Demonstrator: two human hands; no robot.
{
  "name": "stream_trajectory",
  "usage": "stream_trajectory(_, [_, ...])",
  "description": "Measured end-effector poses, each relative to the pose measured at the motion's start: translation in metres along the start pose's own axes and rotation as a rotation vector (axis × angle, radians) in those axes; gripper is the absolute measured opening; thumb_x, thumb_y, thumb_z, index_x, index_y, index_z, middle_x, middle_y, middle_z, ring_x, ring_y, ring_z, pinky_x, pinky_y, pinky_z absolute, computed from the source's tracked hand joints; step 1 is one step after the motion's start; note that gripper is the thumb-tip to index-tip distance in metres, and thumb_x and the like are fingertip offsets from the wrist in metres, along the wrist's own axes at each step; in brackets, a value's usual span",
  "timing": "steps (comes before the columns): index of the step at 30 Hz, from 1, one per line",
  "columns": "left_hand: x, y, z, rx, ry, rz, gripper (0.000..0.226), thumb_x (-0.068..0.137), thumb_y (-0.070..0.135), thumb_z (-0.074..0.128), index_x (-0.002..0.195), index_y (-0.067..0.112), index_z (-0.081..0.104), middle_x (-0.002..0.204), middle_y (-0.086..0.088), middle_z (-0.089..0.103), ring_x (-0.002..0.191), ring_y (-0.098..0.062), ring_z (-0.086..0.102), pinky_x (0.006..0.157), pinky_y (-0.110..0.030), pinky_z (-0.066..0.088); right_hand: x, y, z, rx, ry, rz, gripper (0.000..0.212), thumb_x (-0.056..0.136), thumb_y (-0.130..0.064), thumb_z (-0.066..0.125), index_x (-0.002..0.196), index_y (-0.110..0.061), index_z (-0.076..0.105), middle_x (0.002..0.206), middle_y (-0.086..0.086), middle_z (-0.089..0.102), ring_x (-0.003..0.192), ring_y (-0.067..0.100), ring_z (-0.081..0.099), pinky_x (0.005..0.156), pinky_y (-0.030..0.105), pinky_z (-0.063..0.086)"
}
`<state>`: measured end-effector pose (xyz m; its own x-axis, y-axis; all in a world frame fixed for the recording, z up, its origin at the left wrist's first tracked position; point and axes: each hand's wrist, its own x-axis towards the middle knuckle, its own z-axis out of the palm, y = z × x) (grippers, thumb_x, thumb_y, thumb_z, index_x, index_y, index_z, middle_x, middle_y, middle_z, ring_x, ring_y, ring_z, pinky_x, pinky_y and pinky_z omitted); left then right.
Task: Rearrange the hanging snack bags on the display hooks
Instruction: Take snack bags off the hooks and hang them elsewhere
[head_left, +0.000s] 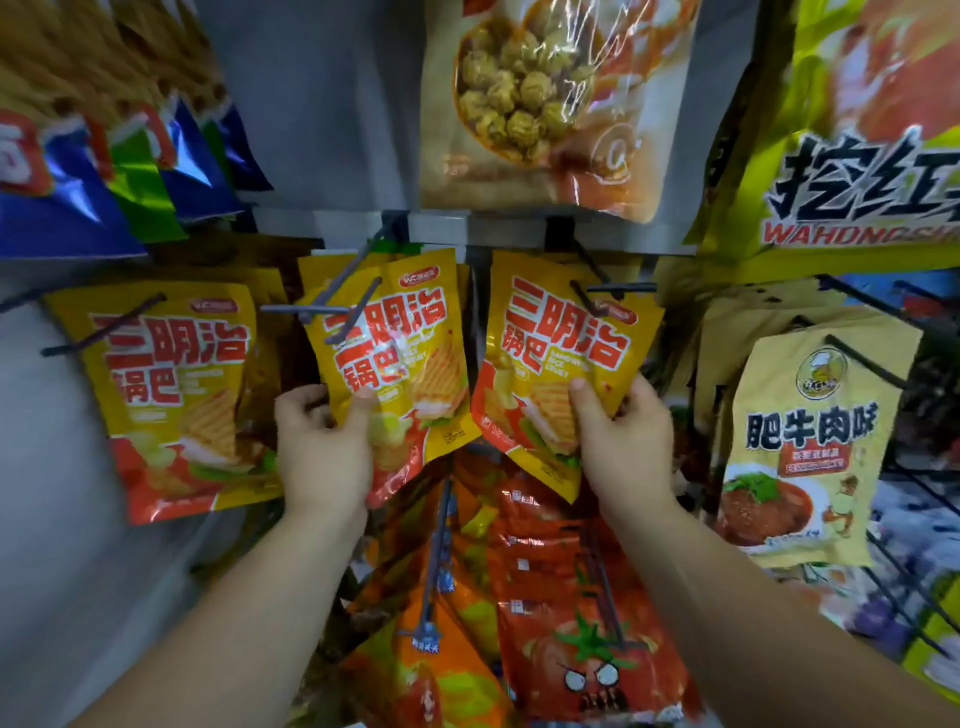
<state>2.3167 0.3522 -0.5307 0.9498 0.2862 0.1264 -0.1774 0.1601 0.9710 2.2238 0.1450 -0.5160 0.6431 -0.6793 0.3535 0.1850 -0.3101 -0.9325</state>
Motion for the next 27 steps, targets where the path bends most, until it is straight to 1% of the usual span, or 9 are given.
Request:
stream_trajectory(5, [0.004, -0.013, 0.006, -0.083, -0.114, 0.07, 0.031, 0.093, 0.02, 0.078, 0.117, 0.024, 0.058, 0.107, 0.004, 0.073, 0.092, -0.015, 0.073, 0.075, -0.034, 0.057, -0.003, 0.022, 0.008, 0.003, 0.021, -0.105, 0.008, 0.093, -0.034, 0.075, 0.097, -0.027, 0.073, 0.094, -0.01, 0.078, 0.094, 0.012, 0.073, 0.089, 0.049, 0.06])
stream_trajectory(8, [-0.001, -0.019, 0.012, -0.089, -0.174, 0.108, 0.038, 0.088, 0.019, 0.082, 0.121, 0.027, 0.063, 0.106, 0.008, 0.075, 0.091, -0.01, 0.074, 0.074, -0.031, 0.056, 0.0, 0.025, 0.01, -0.009, 0.008, -0.128, 0.014, 0.093, -0.03, 0.076, 0.104, -0.024, 0.069, 0.098, -0.011, 0.074, 0.096, 0.017, 0.072, 0.091, 0.048, 0.059])
stream_trajectory(12, [-0.005, -0.019, 0.015, -0.072, -0.183, 0.144, 0.04, 0.084, 0.014, 0.086, 0.117, 0.027, 0.069, 0.107, 0.004, 0.078, 0.1, -0.022, 0.075, 0.093, -0.05, 0.058, 0.003, 0.018, 0.007, -0.015, -0.017, -0.137, 0.014, 0.096, -0.025, 0.072, 0.106, -0.025, 0.062, 0.095, -0.01, 0.069, 0.099, 0.022, 0.071, 0.088, 0.041, 0.057])
stream_trajectory(15, [-0.011, -0.015, 0.01, -0.073, -0.17, 0.153, 0.034, 0.084, 0.012, 0.086, 0.107, 0.029, 0.068, 0.105, 0.002, 0.078, 0.1, -0.025, 0.075, 0.093, -0.054, 0.059, 0.001, 0.015, -0.001, 0.059, -0.106, -0.096, 0.011, 0.103, -0.01, 0.06, 0.114, -0.012, 0.057, 0.092, -0.01, 0.061, 0.077, -0.015, 0.066, 0.06, 0.009, 0.049])
stream_trajectory(17, [-0.015, -0.011, 0.005, -0.052, -0.18, 0.183, 0.038, 0.082, 0.011, 0.087, 0.105, 0.03, 0.064, 0.105, 0.0, 0.077, 0.1, -0.027, 0.075, 0.09, -0.052, 0.06, -0.007, 0.007, -0.006, 0.074, -0.17, -0.098, 0.014, 0.104, -0.004, 0.055, 0.118, -0.006, 0.053, 0.092, -0.01, 0.057, 0.062, -0.025, 0.057, 0.047, 0.0, 0.04])
stream_trajectory(19, [-0.017, -0.008, -0.001, -0.006, -0.22, 0.211, 0.048, 0.078, 0.007, 0.089, 0.108, 0.031, 0.06, 0.107, 0.0, 0.076, 0.098, -0.024, 0.074, 0.085, -0.048, 0.06, 0.001, 0.018, -0.008, 0.076, -0.137, -0.135, 0.016, 0.104, -0.009, 0.058, 0.119, -0.008, 0.053, 0.094, -0.009, 0.06, 0.078, -0.016, 0.065, 0.052, 0.001, 0.041])
stream_trajectory(22, [-0.024, -0.008, -0.007, 0.024, -0.244, 0.251, 0.055, 0.079, 0.003, 0.087, 0.114, 0.031, 0.055, 0.107, 0.003, 0.073, 0.097, -0.018, 0.073, 0.082, -0.043, 0.059, 0.005, 0.025, -0.004, -0.051, -0.078, -0.212, 0.038, 0.101, -0.029, 0.064, 0.132, -0.01, 0.054, 0.113, -0.001, 0.068, 0.11, 0.025, 0.067, 0.079, 0.025, 0.044])
stream_trajectory(24, [-0.027, -0.012, -0.007, 0.022, -0.222, 0.268, 0.056, 0.081, 0.003, 0.086, 0.118, 0.029, 0.054, 0.108, 0.004, 0.073, 0.097, -0.017, 0.072, 0.083, -0.043, 0.059, 0.006, 0.029, 0.0, -0.067, -0.075, -0.192, 0.049, 0.099, -0.033, 0.067, 0.139, -0.009, 0.051, 0.12, 0.002, 0.068, 0.114, 0.027, 0.064, 0.082, 0.028, 0.041])
stream_trajectory(27, [-0.027, -0.017, -0.002, 0.005, -0.185, 0.272, 0.052, 0.084, 0.004, 0.084, 0.114, 0.033, 0.054, 0.108, 0.005, 0.073, 0.097, -0.016, 0.072, 0.083, -0.042, 0.058, 0.011, 0.034, 0.007, -0.081, -0.074, -0.172, 0.043, 0.097, -0.03, 0.071, 0.13, -0.011, 0.053, 0.109, -0.004, 0.063, 0.105, 0.021, 0.063, 0.074, 0.023, 0.035])
